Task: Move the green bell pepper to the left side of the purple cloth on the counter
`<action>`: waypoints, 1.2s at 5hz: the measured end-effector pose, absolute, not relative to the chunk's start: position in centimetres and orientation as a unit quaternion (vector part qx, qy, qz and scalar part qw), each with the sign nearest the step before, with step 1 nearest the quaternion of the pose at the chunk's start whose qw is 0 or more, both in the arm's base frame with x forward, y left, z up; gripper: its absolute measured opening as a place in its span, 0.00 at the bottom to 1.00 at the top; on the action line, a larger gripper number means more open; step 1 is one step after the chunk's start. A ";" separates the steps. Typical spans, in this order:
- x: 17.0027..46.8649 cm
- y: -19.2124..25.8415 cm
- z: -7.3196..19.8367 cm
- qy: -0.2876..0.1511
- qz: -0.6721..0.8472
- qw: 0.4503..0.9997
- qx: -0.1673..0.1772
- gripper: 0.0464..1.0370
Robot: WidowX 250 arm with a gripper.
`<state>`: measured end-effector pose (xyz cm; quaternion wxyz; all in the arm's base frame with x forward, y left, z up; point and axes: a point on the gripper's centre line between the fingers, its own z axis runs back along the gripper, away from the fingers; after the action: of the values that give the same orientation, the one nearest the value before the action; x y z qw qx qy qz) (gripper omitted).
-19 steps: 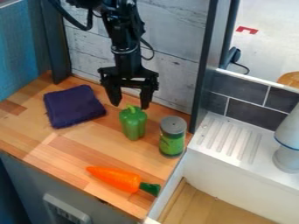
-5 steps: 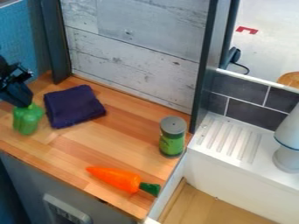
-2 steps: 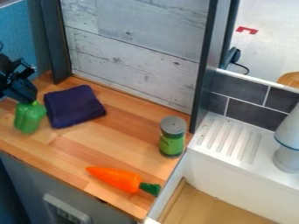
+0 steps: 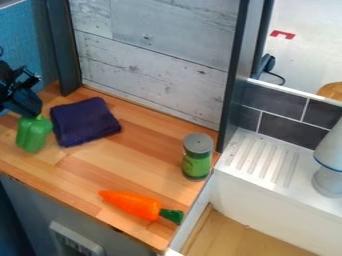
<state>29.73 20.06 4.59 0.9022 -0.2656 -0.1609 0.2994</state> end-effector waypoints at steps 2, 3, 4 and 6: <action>28.8 20.9 4.7 -0.148 0.290 0.907 -0.266 0.05; 28.3 21.2 4.7 -0.129 0.281 0.916 -0.255 0.09; 27.7 21.5 4.6 -0.112 0.276 0.924 -0.240 0.30; 27.6 21.7 5.1 -0.103 0.258 0.940 -0.198 0.90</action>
<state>27.60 21.74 5.14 0.9399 -0.1980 -0.1033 0.2584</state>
